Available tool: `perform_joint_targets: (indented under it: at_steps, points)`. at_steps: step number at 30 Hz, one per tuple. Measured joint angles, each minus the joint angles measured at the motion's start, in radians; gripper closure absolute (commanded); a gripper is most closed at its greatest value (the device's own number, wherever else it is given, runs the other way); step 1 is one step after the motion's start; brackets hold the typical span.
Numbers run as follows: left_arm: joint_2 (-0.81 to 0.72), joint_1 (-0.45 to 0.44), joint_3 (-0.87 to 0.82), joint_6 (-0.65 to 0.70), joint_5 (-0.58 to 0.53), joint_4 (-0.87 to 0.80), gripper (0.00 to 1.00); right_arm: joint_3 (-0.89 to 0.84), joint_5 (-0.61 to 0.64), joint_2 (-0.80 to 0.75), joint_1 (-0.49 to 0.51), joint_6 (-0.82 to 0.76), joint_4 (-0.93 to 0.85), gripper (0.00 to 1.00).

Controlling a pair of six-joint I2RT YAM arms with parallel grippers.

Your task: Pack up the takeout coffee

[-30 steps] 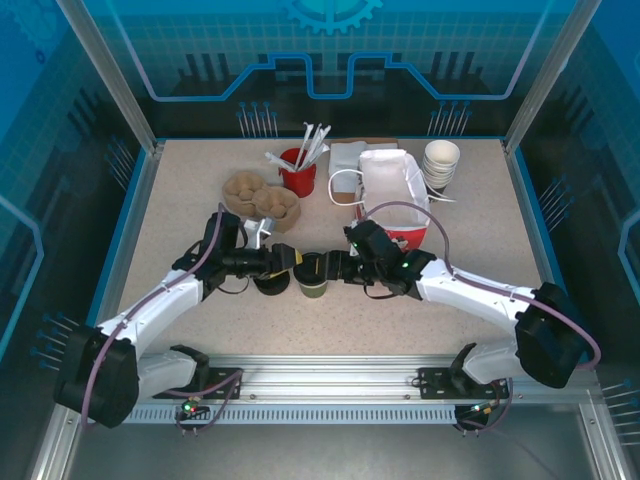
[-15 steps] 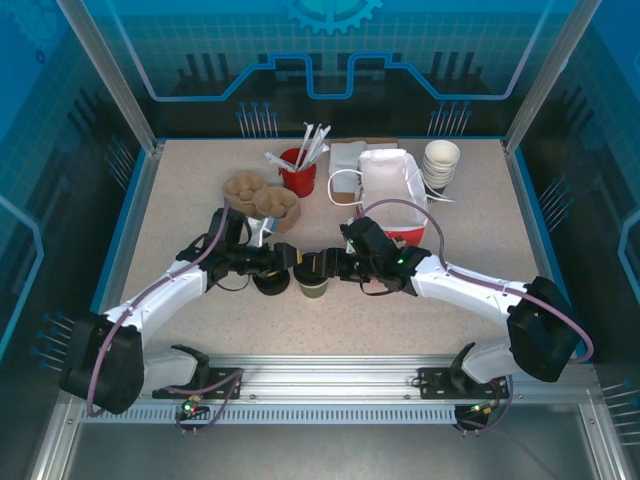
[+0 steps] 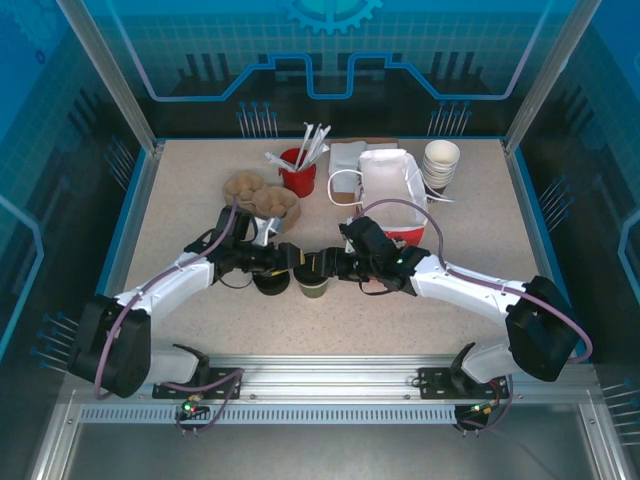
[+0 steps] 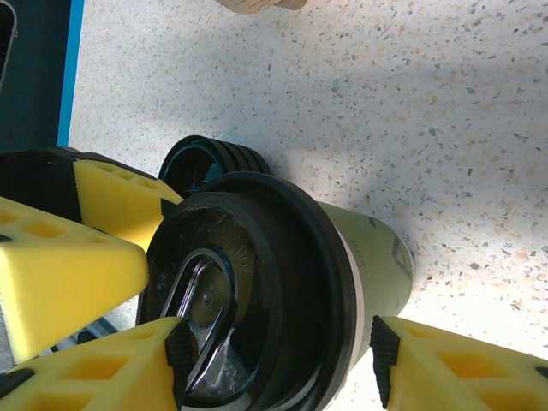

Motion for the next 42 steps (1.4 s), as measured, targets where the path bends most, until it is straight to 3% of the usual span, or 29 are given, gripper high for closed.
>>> perform_joint_targets:
  at_steps: [42]
  points:
    - [0.038,-0.04,0.006,0.025,-0.021,0.005,0.49,-0.028,0.027,-0.005,0.0,-0.015,-0.003,0.46]
